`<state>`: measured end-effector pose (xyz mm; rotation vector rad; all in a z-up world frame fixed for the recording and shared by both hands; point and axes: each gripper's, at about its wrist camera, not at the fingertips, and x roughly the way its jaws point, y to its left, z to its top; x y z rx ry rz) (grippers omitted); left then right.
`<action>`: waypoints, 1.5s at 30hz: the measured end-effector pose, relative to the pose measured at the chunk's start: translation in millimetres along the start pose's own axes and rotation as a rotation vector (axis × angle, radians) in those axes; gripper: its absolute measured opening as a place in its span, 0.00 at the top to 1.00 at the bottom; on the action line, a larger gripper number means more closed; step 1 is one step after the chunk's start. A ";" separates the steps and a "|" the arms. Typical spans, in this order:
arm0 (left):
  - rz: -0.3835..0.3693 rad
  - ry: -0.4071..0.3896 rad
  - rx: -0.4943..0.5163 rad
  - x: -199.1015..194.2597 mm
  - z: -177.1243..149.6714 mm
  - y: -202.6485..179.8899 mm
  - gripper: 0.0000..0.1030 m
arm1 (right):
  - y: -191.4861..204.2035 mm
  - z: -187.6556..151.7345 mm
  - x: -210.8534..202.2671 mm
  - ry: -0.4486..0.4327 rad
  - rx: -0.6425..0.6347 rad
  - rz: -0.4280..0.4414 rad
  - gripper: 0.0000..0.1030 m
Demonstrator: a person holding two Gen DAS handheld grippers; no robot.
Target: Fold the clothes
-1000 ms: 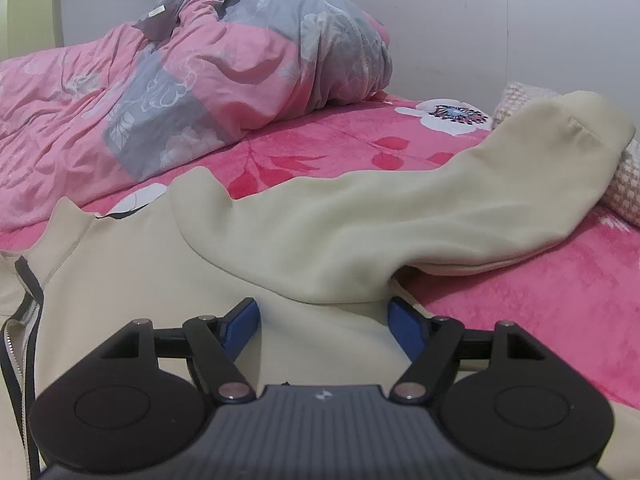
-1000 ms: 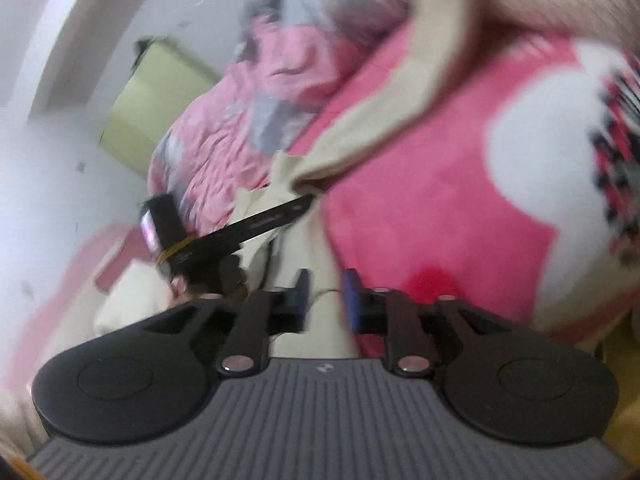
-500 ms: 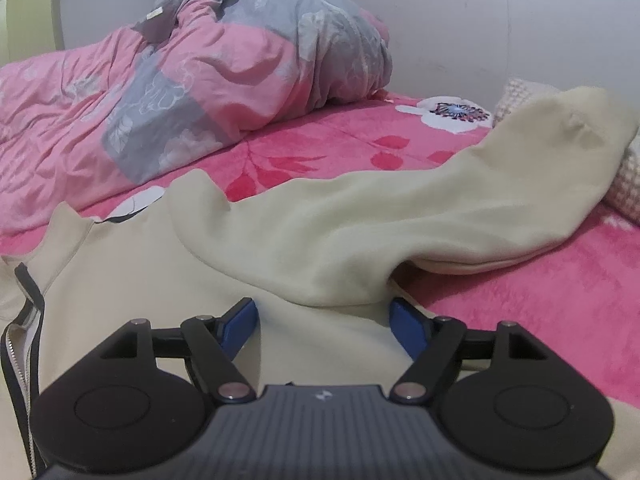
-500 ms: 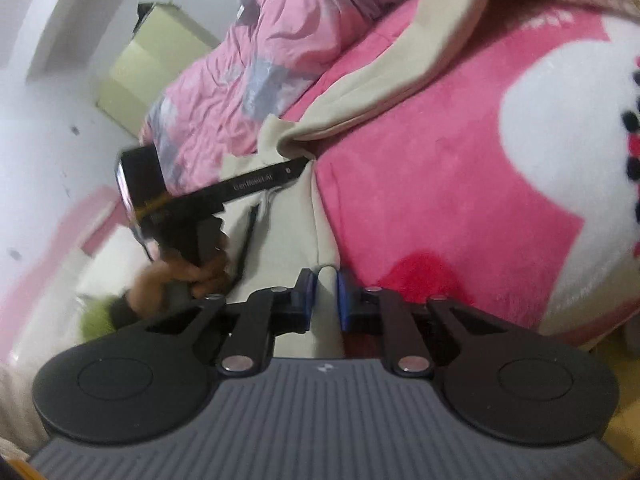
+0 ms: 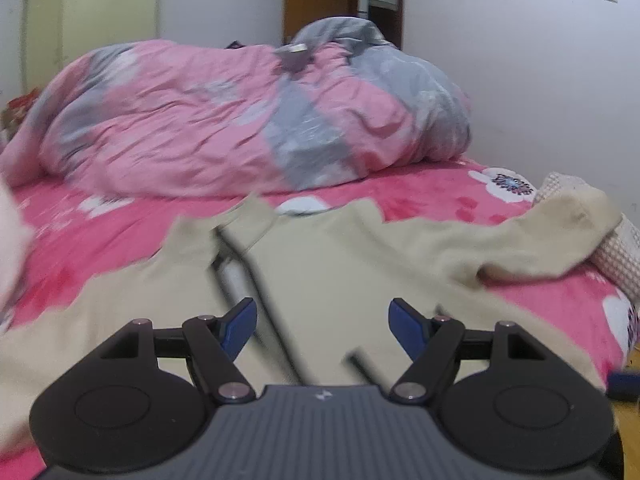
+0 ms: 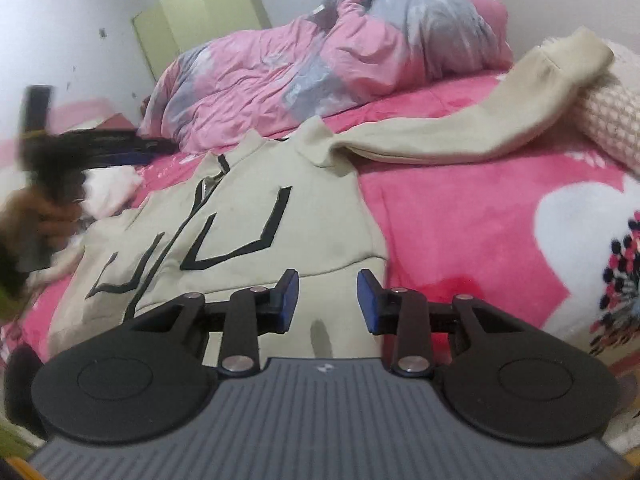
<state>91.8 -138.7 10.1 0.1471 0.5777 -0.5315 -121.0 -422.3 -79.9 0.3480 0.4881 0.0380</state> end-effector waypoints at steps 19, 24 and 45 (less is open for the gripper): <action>-0.098 -0.057 0.231 -26.1 -119.3 -50.9 0.29 | 94.4 26.7 65.0 0.080 -0.297 -0.020 0.70; -0.135 -0.033 0.197 -22.8 -133.4 -41.5 0.29 | 102.5 27.1 100.3 0.155 -0.323 -0.012 0.70; -0.152 -0.076 0.002 -4.8 -134.6 2.7 0.29 | 187.2 126.5 224.2 0.231 -0.541 0.024 0.54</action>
